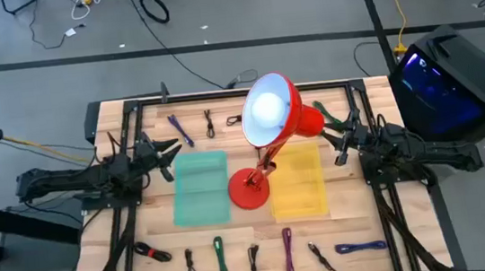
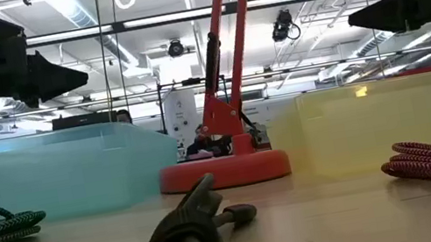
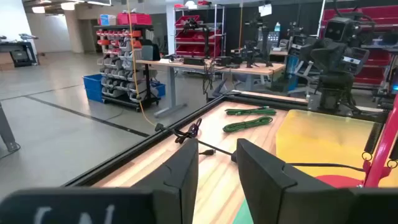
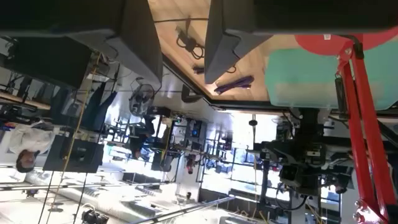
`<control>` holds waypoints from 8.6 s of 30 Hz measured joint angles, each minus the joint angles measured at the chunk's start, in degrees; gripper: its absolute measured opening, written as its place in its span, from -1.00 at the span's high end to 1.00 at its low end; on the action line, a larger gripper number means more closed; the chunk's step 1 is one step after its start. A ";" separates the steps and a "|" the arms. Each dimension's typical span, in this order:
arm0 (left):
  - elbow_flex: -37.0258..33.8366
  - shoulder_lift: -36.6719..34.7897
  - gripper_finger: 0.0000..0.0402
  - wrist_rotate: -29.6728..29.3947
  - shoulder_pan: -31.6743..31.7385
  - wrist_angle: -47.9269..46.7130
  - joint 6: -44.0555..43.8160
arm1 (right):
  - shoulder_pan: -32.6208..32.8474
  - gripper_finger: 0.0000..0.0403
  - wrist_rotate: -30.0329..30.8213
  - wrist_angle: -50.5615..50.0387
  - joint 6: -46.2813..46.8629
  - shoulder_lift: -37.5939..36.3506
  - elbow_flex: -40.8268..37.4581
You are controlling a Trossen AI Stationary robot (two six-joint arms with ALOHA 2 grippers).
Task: Pick & Place USB Port
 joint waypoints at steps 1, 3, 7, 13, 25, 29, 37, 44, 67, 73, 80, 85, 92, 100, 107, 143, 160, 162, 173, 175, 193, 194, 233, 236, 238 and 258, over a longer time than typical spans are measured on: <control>-0.01 0.00 0.43 -0.01 -0.02 0.00 0.00 | 0.02 0.40 0.00 -0.02 0.00 0.00 0.00; -0.02 -0.02 0.43 -0.01 -0.02 0.00 0.01 | 0.01 0.40 0.00 -0.02 0.00 0.00 0.00; -0.02 -0.02 0.43 -0.02 0.00 0.00 0.02 | 0.00 0.40 0.00 0.00 0.00 0.00 0.00; 0.00 0.00 0.43 -0.02 -0.02 0.00 0.02 | 0.02 0.40 -0.01 0.00 0.00 0.00 0.00; -0.01 0.00 0.43 -0.01 -0.01 0.00 0.01 | 0.01 0.40 0.00 -0.02 0.00 0.00 0.00; 0.00 0.00 0.43 -0.02 -0.02 0.00 0.02 | 0.02 0.40 0.00 -0.02 0.00 0.00 0.00; -0.01 0.00 0.43 -0.02 -0.02 0.00 0.02 | 0.02 0.40 0.00 0.00 0.00 0.00 0.00; -0.01 0.00 0.43 -0.02 0.00 0.00 0.02 | 0.00 0.40 0.00 0.00 0.00 0.00 0.00; -0.02 -0.01 0.43 -0.01 -0.01 0.01 0.02 | 0.00 0.40 0.00 -0.02 0.00 0.00 0.00; 0.00 0.00 0.43 0.00 0.00 0.00 0.00 | 0.02 0.40 0.00 -0.02 0.00 0.00 0.00; 0.00 -0.02 0.43 0.00 -0.02 0.00 0.00 | 0.00 0.40 0.00 -0.02 0.00 0.00 0.00; 0.00 -0.02 0.43 0.02 -0.02 0.02 -0.02 | 0.02 0.40 0.00 -0.02 0.00 0.00 0.00; 0.00 -0.02 0.43 3.31 0.00 0.66 -8.66 | 0.00 0.40 0.00 -0.02 0.00 0.00 0.00; -0.02 -0.02 0.43 10.33 -0.04 2.87 -13.63 | 0.02 0.40 0.00 0.00 0.00 0.00 0.00; 5.35 0.04 0.43 11.13 0.41 -7.47 -16.10 | 0.01 0.40 0.00 0.00 0.00 0.00 0.00; 33.40 55.51 0.43 35.15 53.78 -32.92 -16.92 | 0.02 0.40 -10.51 12.92 26.44 2.43 0.00; 36.60 68.14 -0.09 41.11 57.80 -30.22 -21.14 | 0.00 0.40 -10.54 12.92 21.27 6.43 0.00; 36.76 68.61 -0.10 39.94 56.73 -30.10 -22.20 | 0.00 0.40 -10.49 12.90 21.04 6.45 0.00; 36.77 73.21 -0.01 33.19 51.65 -29.36 -24.53 | 0.00 0.40 -10.68 13.40 20.74 6.47 0.00; 36.77 73.34 0.00 32.63 51.46 -29.34 -25.16 | 0.00 0.40 -10.59 13.44 20.74 6.47 0.00; 36.72 76.71 0.02 29.10 48.48 -27.64 -31.68 | 0.02 0.40 -10.71 13.75 21.27 6.47 0.00; 36.98 77.28 0.02 27.41 47.65 -27.68 -31.59 | 0.02 0.40 -10.72 13.75 21.27 6.47 0.00; 41.43 38.72 0.88 39.79 25.61 -53.50 -29.02 | 0.01 0.40 1.83 4.66 25.77 6.51 0.00; 40.06 35.78 0.88 35.46 15.78 -52.40 -35.29 | 0.02 0.40 1.83 4.70 25.77 6.51 0.00; 38.67 34.83 0.88 31.73 8.98 -51.48 -39.64 | 0.02 0.40 1.81 4.70 25.77 6.51 0.00; 25.38 48.96 0.87 -3.13 -28.00 -26.74 -74.12 | 0.00 0.40 1.48 5.64 25.55 6.54 0.00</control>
